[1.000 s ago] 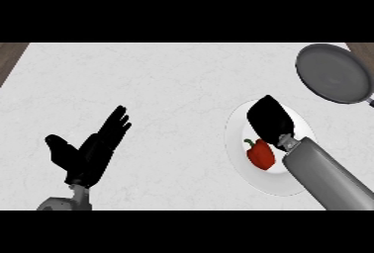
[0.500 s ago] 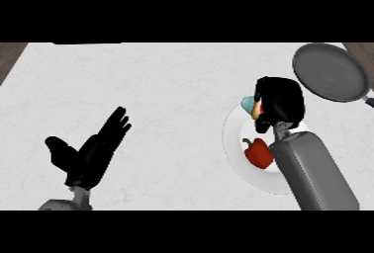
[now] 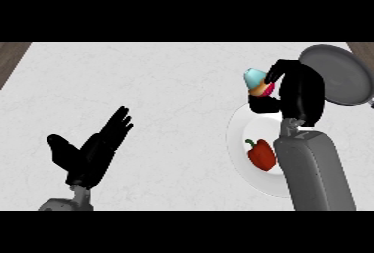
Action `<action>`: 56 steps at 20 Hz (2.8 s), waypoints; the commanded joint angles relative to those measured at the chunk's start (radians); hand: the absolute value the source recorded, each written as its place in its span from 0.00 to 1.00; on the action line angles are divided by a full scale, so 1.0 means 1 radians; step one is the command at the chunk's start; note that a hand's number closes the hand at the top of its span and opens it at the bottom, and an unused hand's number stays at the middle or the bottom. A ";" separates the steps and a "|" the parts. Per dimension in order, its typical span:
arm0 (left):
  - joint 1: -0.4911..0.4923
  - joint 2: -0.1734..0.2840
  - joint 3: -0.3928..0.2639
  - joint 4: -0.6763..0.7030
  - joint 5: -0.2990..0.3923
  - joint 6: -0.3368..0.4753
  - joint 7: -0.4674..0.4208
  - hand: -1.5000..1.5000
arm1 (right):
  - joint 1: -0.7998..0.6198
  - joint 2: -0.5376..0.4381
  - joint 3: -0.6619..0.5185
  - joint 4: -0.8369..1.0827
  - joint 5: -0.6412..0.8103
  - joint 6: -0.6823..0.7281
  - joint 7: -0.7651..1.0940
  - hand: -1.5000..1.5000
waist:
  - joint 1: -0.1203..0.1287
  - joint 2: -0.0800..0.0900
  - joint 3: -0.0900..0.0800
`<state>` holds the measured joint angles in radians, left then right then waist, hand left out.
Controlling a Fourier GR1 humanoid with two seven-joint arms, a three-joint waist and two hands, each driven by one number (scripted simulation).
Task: Pick the cupcake from the plate and place it in the pan
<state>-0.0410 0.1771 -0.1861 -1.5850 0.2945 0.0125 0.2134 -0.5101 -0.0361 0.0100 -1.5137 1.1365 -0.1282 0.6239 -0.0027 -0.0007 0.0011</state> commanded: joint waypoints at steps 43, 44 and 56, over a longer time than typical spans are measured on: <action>-0.097 -0.060 -0.007 0.044 -0.043 -0.047 0.008 0.50 | -0.307 -0.609 -0.627 1.338 -0.352 -0.469 -0.744 0.00 | 0.101 0.052 0.011; -0.108 -0.063 -0.009 0.038 -0.038 -0.044 0.029 0.50 | -0.309 -0.576 -0.654 1.324 -0.386 -0.475 -0.787 0.00 | 0.093 0.047 0.012; -0.063 -0.037 0.020 0.010 -0.041 -0.038 0.016 0.50 | -0.277 -0.651 -0.935 1.298 -0.712 -0.171 -1.040 0.00 | 0.065 0.032 0.010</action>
<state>-0.1226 0.1212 -0.1826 -1.5568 0.2466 -0.0207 0.2271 -0.8199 -0.6517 -0.8598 -0.2374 0.5012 -0.4280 -0.3678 0.0705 0.0371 0.0130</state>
